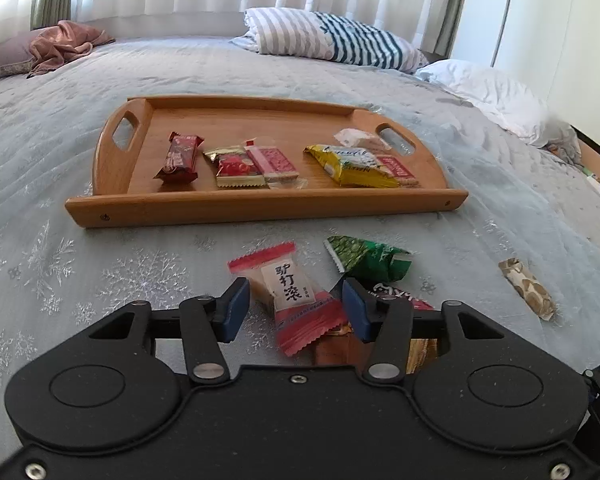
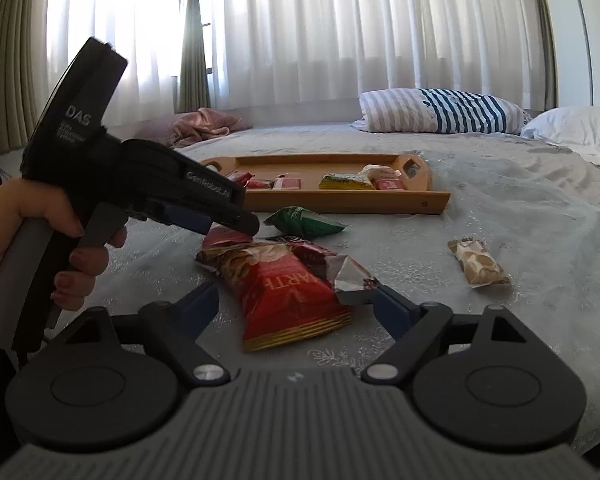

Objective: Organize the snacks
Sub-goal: 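Pull both tools back toward the snack pile beside the tray, then grasp the red-and-white candy packet with the left tool while the right tool grasps the red chip bag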

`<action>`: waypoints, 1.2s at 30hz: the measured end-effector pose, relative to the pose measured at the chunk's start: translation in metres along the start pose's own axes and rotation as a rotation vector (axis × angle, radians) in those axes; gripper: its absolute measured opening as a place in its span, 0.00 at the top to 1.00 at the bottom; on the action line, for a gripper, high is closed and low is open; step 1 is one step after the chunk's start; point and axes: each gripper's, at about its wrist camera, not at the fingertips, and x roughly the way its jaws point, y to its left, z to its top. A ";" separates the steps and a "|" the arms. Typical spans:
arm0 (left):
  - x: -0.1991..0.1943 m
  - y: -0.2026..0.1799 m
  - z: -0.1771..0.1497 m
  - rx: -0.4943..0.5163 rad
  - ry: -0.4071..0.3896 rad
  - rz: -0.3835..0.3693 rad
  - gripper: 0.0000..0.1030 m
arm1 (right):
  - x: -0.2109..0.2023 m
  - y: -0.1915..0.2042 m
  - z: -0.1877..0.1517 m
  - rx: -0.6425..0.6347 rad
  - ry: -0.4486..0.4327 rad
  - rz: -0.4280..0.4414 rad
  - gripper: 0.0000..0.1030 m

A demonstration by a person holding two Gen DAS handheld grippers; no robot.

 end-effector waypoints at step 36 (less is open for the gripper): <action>-0.048 0.008 -0.024 0.023 -0.088 0.028 0.62 | -0.002 -0.002 0.011 0.041 -0.008 0.100 0.40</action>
